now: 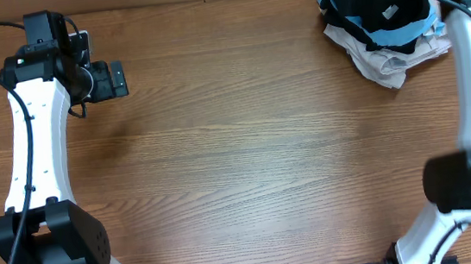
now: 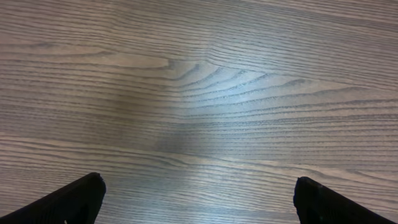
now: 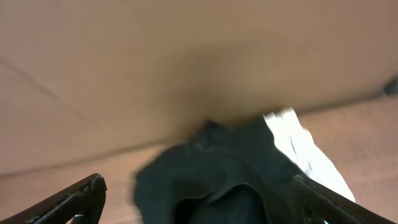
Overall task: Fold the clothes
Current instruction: 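Place the black shirt on top of the pile and open the right gripper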
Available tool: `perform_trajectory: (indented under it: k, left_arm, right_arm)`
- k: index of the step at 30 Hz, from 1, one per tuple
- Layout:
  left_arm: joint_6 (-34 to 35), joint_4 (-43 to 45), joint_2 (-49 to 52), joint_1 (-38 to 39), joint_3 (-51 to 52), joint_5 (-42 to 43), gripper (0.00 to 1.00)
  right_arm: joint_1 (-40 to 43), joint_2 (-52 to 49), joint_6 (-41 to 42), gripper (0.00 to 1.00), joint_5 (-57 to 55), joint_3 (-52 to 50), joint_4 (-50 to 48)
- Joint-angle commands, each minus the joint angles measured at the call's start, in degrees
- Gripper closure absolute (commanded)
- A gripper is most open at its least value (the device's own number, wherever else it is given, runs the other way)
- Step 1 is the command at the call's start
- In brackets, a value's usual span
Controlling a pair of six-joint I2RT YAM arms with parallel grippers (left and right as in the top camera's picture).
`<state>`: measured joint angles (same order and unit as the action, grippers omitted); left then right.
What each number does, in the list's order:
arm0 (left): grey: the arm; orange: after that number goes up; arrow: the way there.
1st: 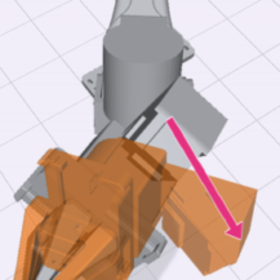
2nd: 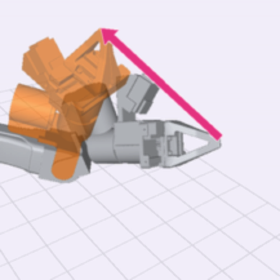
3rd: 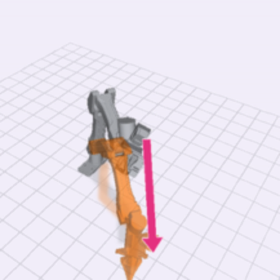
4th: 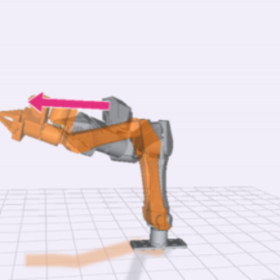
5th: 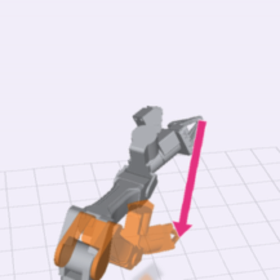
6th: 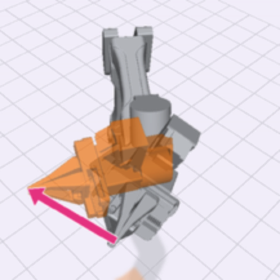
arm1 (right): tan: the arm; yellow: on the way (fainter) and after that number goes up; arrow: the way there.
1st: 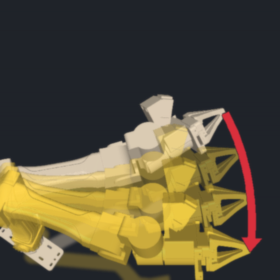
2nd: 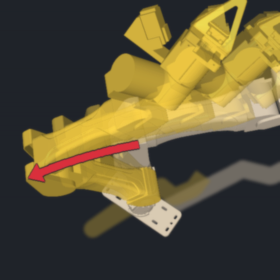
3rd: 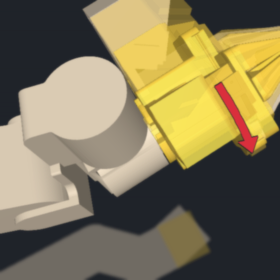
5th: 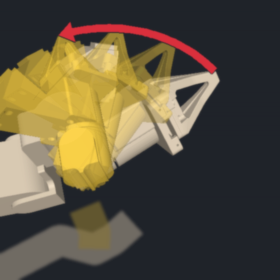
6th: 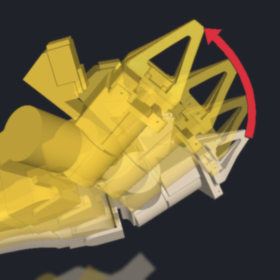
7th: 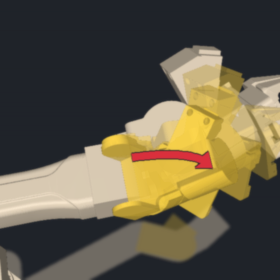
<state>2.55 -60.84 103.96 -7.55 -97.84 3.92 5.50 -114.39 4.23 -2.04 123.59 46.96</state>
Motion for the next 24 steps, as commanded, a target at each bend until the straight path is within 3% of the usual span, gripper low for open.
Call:
perform_trajectory:
  k: [1, 14, 24]
  left_arm:
    - [-1.31, 0.02, 0.61, -0.15, -0.5, 0.59, 0.0]
    - [-1.29, -0.2, 0.63, -0.17, -0.22, 0.57, 0.0]
    - [-1.29, -0.63, 0.63, -0.17, -0.15, 0.57, 0.0]
  right_arm:
    - [1.49, -8.61, -1.27, 0.0, -6.51, 0.13, 3.08]
    - [3.58, -39.01, 1.25, 0.0, -1.53, 0.11, 14.32]
    - [3.65, -36.57, 3.52, 0.0, 1.73, 0.33, 16.04]
